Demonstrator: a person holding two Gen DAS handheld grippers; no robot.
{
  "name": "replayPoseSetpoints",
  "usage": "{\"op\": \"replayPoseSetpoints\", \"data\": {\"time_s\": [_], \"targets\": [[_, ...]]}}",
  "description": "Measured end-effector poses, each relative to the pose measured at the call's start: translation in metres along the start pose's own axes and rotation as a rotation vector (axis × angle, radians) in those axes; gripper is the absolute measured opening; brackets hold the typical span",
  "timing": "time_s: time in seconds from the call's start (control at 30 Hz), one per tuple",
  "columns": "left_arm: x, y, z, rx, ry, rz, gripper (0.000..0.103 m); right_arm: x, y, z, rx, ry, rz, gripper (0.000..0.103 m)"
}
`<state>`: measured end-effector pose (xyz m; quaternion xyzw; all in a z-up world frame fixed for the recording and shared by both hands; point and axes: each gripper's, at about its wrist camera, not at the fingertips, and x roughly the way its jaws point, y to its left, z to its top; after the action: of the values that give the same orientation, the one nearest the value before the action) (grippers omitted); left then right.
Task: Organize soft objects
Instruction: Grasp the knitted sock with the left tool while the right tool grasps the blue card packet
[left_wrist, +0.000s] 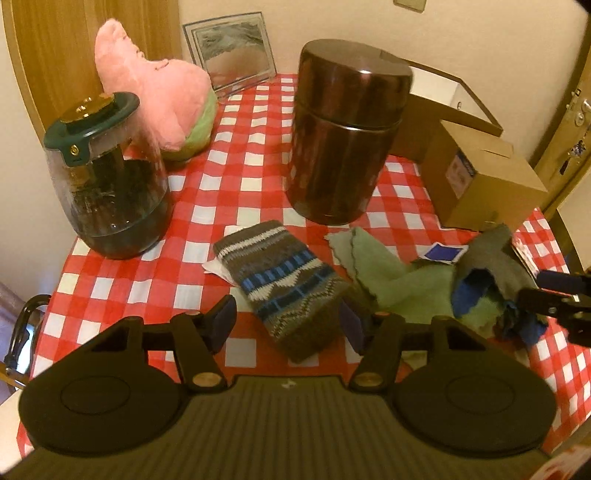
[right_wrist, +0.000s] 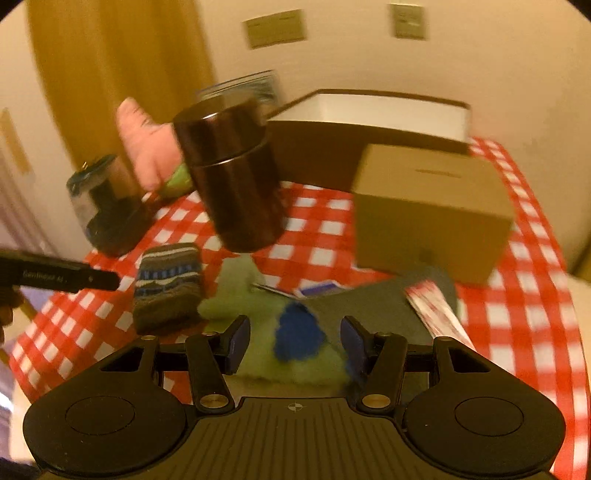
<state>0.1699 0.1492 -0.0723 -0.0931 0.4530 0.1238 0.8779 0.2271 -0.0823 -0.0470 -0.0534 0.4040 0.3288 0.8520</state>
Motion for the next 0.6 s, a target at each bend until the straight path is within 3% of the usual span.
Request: {"op": "replayPoseSetpoints", "data": {"time_s": [0.2,0.37,0.6], "targets": [[0.018,0.007,0.005,-0.022,0.017,-0.013,0.058,0.041,0.022,0.011,-0.172,-0.002,-0.025,0.055],[0.031,0.01,0.005,-0.027,0.04,-0.023,0.058,0.073,0.031,0.011,-0.29,0.024,-0.053,0.04],[0.043,0.017,0.006,-0.045,0.067,-0.034,0.057,0.1,0.036,0.01,-0.351,0.042,-0.064,0.034]]}}
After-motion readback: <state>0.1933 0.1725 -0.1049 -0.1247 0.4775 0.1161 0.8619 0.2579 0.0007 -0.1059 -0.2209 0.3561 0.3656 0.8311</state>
